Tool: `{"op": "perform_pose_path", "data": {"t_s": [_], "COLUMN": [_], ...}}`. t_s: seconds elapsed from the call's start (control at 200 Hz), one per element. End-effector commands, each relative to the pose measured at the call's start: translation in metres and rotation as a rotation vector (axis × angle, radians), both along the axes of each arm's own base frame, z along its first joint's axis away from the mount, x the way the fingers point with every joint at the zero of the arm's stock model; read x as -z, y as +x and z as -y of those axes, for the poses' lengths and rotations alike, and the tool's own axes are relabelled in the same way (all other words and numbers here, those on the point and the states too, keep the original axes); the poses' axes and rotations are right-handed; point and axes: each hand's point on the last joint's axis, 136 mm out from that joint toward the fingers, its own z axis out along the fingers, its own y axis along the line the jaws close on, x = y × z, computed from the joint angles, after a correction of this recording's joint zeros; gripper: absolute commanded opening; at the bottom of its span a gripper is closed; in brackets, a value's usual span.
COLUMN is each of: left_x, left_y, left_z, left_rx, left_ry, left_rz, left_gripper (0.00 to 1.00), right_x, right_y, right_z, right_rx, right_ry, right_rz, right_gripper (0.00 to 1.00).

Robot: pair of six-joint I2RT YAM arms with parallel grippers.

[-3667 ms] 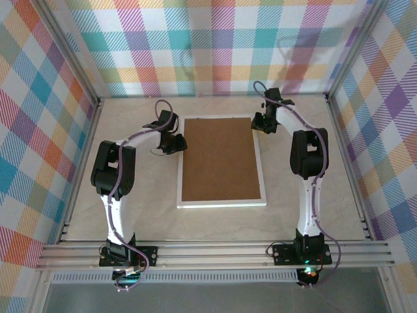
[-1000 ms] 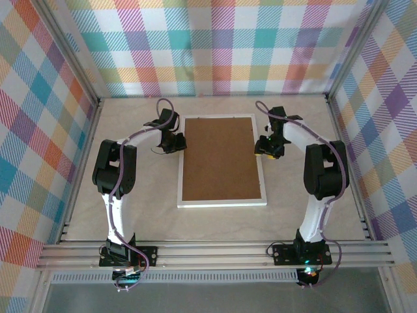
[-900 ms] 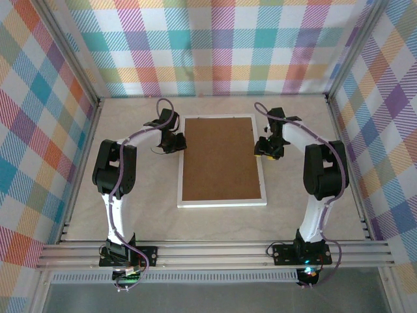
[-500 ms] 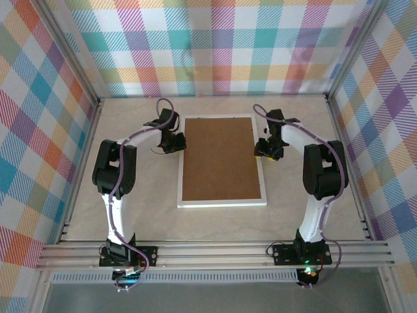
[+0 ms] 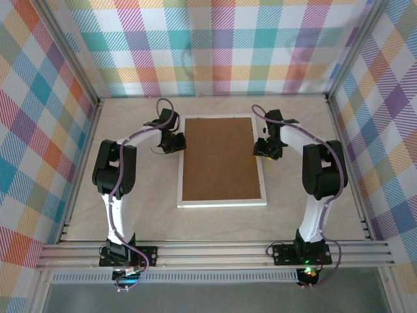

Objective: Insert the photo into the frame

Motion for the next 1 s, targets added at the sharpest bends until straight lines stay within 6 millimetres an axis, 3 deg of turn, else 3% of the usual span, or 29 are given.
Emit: {"op": "perform_pose_path", "data": {"t_s": [0.0,0.145,0.52,0.8,0.89,0.995], "left_x": [0.009,0.01,0.012,0.012,0.011,0.01], "left_y": [-0.015,-0.015,-0.018,-0.019,-0.02,-0.021], "left_z": [0.005,0.009,0.018,0.02,0.018,0.015], "left_rx": [0.013,0.015,0.023,0.02,0.017,0.018], "left_ry": [0.0,-0.015,-0.034,-0.054,-0.044,-0.023], "left_rz": [-0.055,-0.057,-0.058,-0.057,-0.052,-0.051], "left_gripper": [0.14,0.14,0.14,0.14,0.14,0.14], "right_x": [0.027,0.038,0.062,0.079,0.077,0.06], "right_y": [-0.023,-0.031,-0.046,-0.054,-0.053,-0.043], "right_z": [-0.02,-0.025,-0.064,-0.058,-0.059,-0.061], "right_rx": [-0.032,-0.006,-0.026,0.002,0.005,-0.003], "right_ry": [0.019,0.044,0.085,0.045,0.054,0.062], "right_rz": [-0.094,-0.145,-0.233,-0.269,-0.258,-0.211], "right_gripper": [0.49,0.49,0.49,0.49,0.49,0.49]}}
